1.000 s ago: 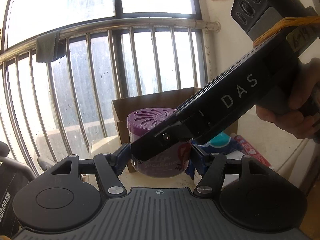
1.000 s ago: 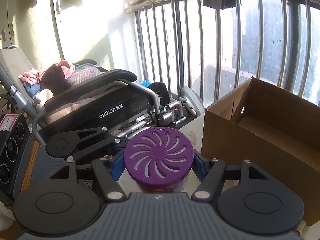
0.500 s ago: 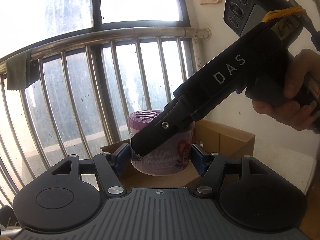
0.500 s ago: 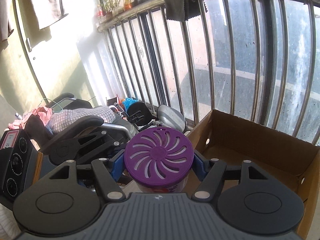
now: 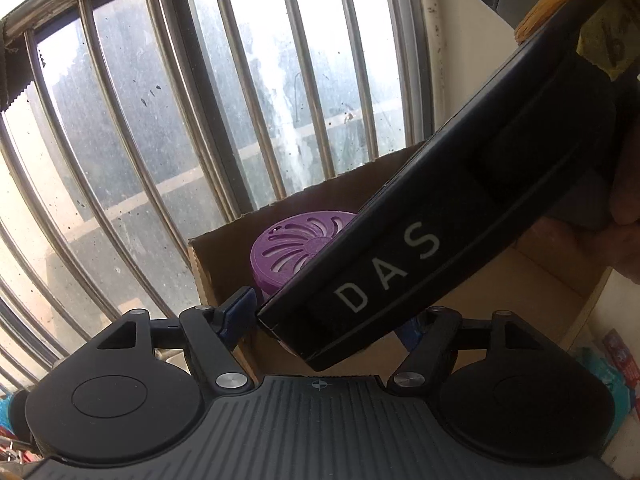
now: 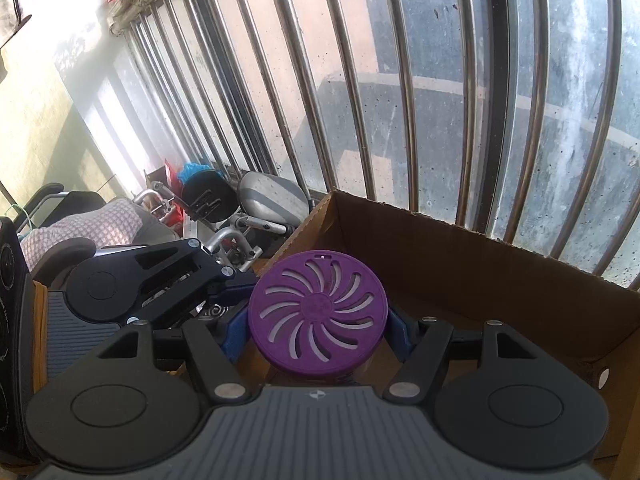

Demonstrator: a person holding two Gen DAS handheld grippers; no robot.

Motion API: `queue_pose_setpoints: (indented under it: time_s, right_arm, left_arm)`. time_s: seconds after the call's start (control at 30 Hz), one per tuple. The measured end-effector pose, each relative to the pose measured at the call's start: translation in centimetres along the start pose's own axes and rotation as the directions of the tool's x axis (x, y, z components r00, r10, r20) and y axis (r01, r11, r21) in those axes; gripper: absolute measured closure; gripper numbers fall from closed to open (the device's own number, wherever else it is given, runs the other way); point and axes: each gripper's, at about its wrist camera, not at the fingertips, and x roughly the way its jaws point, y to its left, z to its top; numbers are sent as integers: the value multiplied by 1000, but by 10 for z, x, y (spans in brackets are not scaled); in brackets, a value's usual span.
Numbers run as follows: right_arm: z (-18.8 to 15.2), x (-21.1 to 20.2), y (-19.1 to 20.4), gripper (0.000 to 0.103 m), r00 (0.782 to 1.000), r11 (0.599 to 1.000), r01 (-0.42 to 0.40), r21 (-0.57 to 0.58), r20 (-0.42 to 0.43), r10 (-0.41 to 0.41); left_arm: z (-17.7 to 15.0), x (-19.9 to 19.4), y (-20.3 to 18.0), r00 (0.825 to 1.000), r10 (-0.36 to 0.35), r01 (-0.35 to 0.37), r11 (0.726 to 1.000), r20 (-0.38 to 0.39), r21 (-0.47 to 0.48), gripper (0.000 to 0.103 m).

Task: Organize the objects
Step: 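Lift the purple-lidded jar with the right gripper over the cardboard box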

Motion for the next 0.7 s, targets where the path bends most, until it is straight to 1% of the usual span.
queue_pose_setpoints:
  time_s: [0.13, 0.17, 0.23, 0.27, 0.37, 0.4, 0.47, 0.5, 0.57, 0.63, 0.7]
  right_arm:
    - [5, 20, -4, 32, 1000, 1000, 14, -8, -22, -14]
    - [6, 25, -4, 32, 999, 999, 37, -19, -28, -38]
    - [8, 35, 0, 32, 994, 992, 109, -66, -21, -111]
    - [9, 41, 0, 32, 993, 990, 114, -79, -29, -117]
    - [11, 61, -9, 32, 993, 995, 98, -21, -70, -99]
    - [11, 67, -11, 32, 990, 993, 116, -25, -77, -118]
    - [10, 78, -14, 32, 983, 987, 158, -32, -89, -160]
    - [9, 82, -17, 32, 983, 988, 154, -23, -97, -156]
    - [8, 89, -27, 32, 985, 992, 127, 26, -120, -123]
    - [6, 92, -36, 32, 988, 992, 102, 77, -120, -92]
    - [5, 93, -41, 32, 991, 992, 86, 98, -111, -75]
  left_arm:
    - [-4, 4, -5, 999, 45, -43, 996, -22, 73, 30]
    - [-6, 4, -6, 998, 58, -55, 995, -28, 85, 30]
    - [-9, 4, -7, 995, 89, -84, 991, -44, 104, 31]
    - [-11, 5, -7, 994, 95, -89, 990, -47, 111, 31]
    - [-14, 6, -5, 994, 91, -84, 990, -63, 111, 35]
    - [-15, 8, -5, 994, 83, -75, 991, -76, 107, 39]
    - [-16, 12, -4, 991, 89, -78, 991, -104, 113, 43]
    - [-17, 13, -6, 989, 99, -84, 988, -111, 133, 45]
    - [-18, 15, -7, 986, 112, -92, 983, -120, 158, 46]
    - [-20, 15, -7, 986, 115, -94, 983, -124, 158, 46]
    - [-22, 15, -7, 985, 121, -101, 982, -126, 160, 48]
